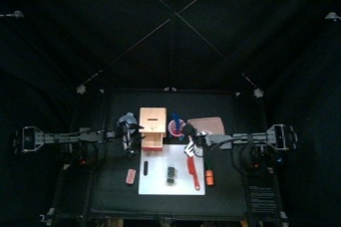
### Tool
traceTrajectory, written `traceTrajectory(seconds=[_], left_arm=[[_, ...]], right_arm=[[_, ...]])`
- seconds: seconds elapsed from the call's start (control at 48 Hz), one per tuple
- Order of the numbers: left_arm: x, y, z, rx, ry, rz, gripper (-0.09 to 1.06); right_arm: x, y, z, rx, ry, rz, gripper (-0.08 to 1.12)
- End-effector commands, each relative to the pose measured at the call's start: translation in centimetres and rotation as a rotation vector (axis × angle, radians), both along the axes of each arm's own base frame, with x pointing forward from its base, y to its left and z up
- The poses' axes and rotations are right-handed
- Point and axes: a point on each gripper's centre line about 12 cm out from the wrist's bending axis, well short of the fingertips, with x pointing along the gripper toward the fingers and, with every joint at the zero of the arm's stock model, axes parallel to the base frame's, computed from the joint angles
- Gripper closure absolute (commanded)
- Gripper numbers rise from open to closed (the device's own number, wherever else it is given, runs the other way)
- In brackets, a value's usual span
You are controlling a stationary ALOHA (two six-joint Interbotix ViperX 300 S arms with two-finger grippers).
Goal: Place sushi on board then cut the sushi with the knife then place the pieces on the plate
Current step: Place the 4 sushi pieces on the plate
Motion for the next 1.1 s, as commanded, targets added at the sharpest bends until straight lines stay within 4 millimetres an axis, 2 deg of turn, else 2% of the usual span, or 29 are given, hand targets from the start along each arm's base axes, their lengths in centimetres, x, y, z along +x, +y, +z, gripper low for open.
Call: traceTrajectory(seconds=[0.021,0.188,0.521,0.958,1.104], left_arm=[[0.5,0.2,0.9,0.006,-0.03,0.003,0.1],[0.4,0.3,0.7,-0.004,-0.025,0.011,0.1],[0.2,0.5,0.6,-0.053,-0.035,0.049,0.1],[-0.1,0.7,0.2,-0.059,-0.026,0.062,0.1],[-0.1,0.7,0.1,-0.06,-0.025,0.064,0.1]], right_arm=[[2.2,0.6,1.2,0.026,-0.016,0.09,0.2],[5.1,1.1,1.2,0.012,-0.033,0.253,0.2],[8.2,1.4,-1.0,-0.058,-0.036,0.401,0.2],[9.1,1.5,-2.3,-0.061,-0.043,0.403,0.2],[9.4,2.5,-2.8,-0.048,-0.046,0.413,0.2]])
